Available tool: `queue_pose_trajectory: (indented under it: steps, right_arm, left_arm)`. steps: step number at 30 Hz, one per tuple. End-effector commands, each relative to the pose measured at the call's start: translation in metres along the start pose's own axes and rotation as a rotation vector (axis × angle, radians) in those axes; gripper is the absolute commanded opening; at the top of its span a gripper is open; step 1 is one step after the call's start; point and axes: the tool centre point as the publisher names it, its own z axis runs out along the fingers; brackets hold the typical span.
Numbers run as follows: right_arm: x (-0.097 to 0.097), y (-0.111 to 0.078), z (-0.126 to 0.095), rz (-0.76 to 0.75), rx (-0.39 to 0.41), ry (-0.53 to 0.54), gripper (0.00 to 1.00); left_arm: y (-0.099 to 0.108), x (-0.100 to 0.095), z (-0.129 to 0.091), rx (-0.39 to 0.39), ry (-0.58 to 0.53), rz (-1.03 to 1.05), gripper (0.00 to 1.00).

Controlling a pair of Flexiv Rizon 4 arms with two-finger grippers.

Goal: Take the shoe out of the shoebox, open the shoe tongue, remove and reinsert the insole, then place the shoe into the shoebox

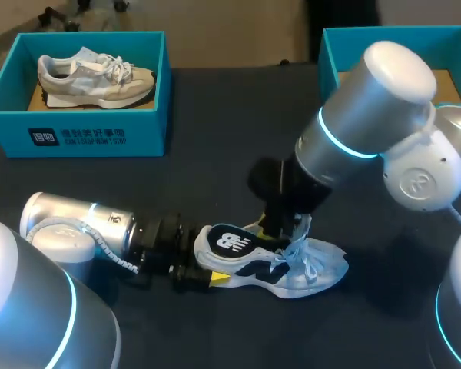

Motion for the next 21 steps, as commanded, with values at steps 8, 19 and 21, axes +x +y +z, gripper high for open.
queue_pose_trajectory:
  steps: [8,19,21]
  right_arm:
    - [-0.014,0.014,0.021,-0.016,0.023,0.083,0.25]
    - [-0.015,0.018,0.025,-0.005,0.032,0.122,0.02]
    - [-0.014,0.019,0.027,-0.007,0.029,0.126,0.0]
  left_arm:
    - [0.005,0.0,-0.001,-0.002,-0.002,-0.001,0.0]
    - [0.005,0.0,-0.001,-0.002,-0.002,-0.001,0.0]
    - [0.005,0.0,-0.001,-0.002,-0.002,-0.001,0.0]
